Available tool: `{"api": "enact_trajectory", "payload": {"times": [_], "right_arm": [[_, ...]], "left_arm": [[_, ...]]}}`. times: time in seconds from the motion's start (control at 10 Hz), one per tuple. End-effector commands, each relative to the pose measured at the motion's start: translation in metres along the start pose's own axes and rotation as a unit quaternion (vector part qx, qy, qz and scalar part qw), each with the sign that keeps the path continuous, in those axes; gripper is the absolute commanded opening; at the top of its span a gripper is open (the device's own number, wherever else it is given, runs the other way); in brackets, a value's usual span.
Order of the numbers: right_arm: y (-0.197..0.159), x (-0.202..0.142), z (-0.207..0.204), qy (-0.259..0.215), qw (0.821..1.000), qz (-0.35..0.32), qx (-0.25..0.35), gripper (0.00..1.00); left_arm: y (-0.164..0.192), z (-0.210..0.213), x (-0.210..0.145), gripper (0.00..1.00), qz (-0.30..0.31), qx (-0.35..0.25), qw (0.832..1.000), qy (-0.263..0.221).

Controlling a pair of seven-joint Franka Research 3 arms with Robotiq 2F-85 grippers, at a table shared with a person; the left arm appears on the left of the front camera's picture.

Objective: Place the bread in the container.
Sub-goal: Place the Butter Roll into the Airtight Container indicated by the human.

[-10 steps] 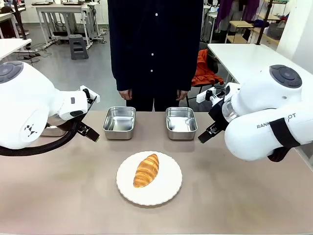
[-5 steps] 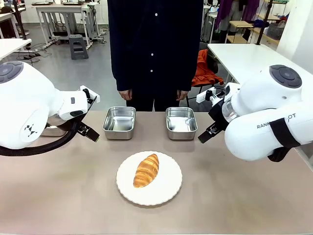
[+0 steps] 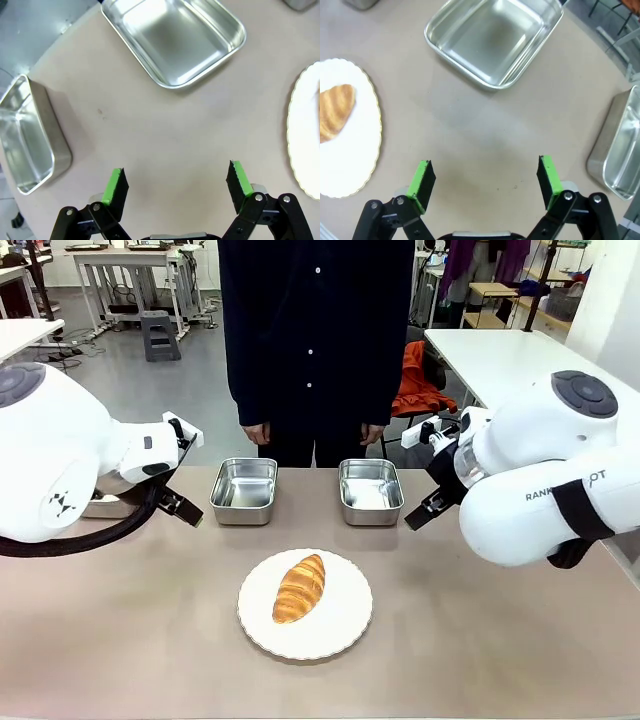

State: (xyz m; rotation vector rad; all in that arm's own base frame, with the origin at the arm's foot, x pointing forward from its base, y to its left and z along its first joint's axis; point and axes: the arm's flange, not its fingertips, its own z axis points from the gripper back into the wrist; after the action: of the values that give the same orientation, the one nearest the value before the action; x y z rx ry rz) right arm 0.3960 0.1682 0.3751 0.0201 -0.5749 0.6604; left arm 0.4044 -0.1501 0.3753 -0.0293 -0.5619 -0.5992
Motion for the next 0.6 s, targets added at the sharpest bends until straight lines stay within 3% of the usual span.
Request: {"api": "enact_trajectory", "payload": {"times": [0.0,0.3,0.5], "right_arm": [[-0.018,0.027,0.028,-0.016,1.000,0.008,0.001,1.00],[-0.075,0.050,0.076,-0.028,0.999,-0.008,0.025,1.00],[-0.140,0.033,0.110,-0.045,0.997,-0.005,0.066,1.00]], "left_arm": [[0.027,0.036,0.010,1.00,0.006,-0.022,0.999,-0.030],[0.077,0.081,0.022,1.00,-0.009,-0.089,0.996,-0.028],[0.125,0.100,0.011,1.00,-0.043,-0.157,0.986,-0.034]]}}
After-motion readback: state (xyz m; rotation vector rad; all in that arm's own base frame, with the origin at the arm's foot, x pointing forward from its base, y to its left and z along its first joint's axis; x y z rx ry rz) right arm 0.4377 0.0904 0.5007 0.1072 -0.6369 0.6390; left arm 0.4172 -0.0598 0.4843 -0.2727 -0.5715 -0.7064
